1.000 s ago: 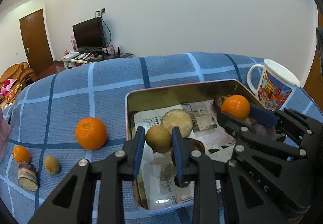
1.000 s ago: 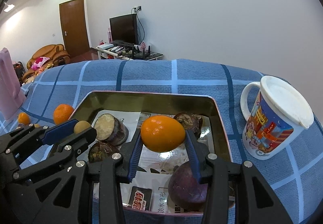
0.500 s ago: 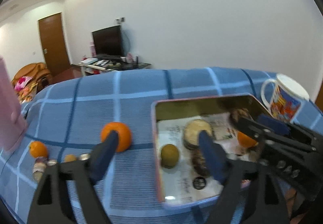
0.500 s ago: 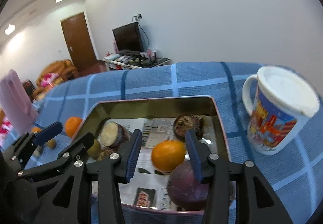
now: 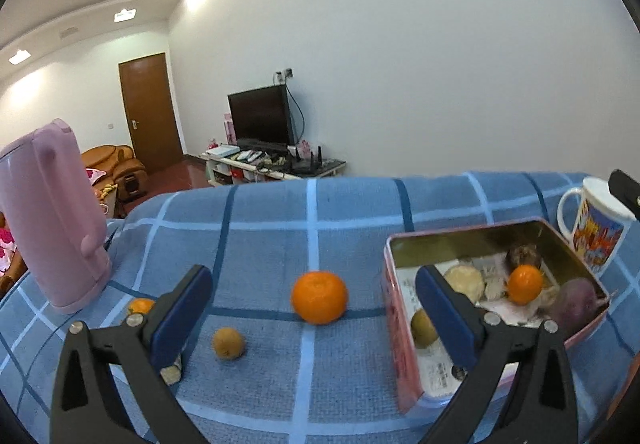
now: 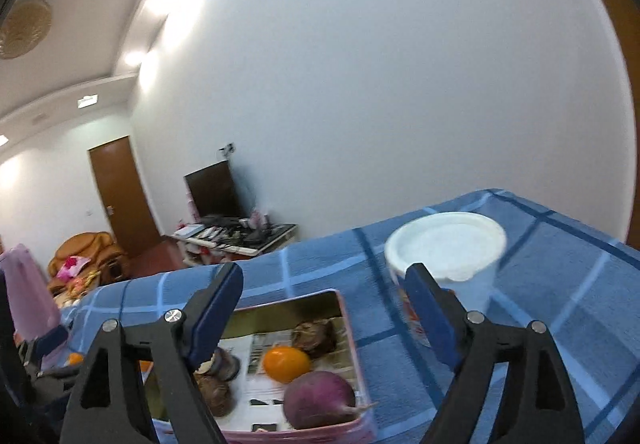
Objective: Organize fruits
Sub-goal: 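Withdraw both open tools from the tin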
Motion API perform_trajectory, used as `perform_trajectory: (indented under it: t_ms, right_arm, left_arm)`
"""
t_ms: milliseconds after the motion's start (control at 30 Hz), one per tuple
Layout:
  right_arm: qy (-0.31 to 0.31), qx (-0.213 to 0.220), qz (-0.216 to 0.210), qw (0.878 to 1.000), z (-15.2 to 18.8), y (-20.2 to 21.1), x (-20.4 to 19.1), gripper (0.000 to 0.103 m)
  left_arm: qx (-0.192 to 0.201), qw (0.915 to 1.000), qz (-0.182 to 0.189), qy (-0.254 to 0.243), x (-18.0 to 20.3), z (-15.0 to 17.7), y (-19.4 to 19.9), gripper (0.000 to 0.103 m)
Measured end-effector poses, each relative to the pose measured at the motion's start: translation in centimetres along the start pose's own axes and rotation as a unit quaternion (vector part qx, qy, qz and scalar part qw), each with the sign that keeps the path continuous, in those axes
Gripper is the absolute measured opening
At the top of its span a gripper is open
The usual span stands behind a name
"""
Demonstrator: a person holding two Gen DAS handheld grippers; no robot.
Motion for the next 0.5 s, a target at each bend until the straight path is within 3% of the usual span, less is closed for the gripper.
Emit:
perform_trajectory:
  t_ms: [167, 400, 500]
  right_arm:
    - [0.008, -0.014, 0.01, 1.0, 0.4, -0.1, -0.1, 0.084]
    - [0.021, -0.034, 0.028, 0.999, 1.5, -0.4, -0.1, 0.084]
    - [0.027, -0.022, 0.04, 0.999, 1.4, 0.4, -0.4, 0.084]
  left_arm:
    - [0.002, 0.9992, -0.039, -0.009, -0.1, 0.4, 0.0, 0.103]
    - [0.013, 0.9997, -0.017, -0.006, -0.5, 0.6, 0.9, 0.103]
    - [0.015, 0.9997, -0.02, -0.009, -0.5, 0.8, 1.3, 0.103]
Point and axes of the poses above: each gripper's, at about its wrist camera, not at the fingertips, and y roughly against the way its jaws point, x to its right, z to its underside, the point moved 4 cm from there along -y, roughly the way its jaws point, and after that the axes turned 11 degrees about -z, right-handed, at the moved point
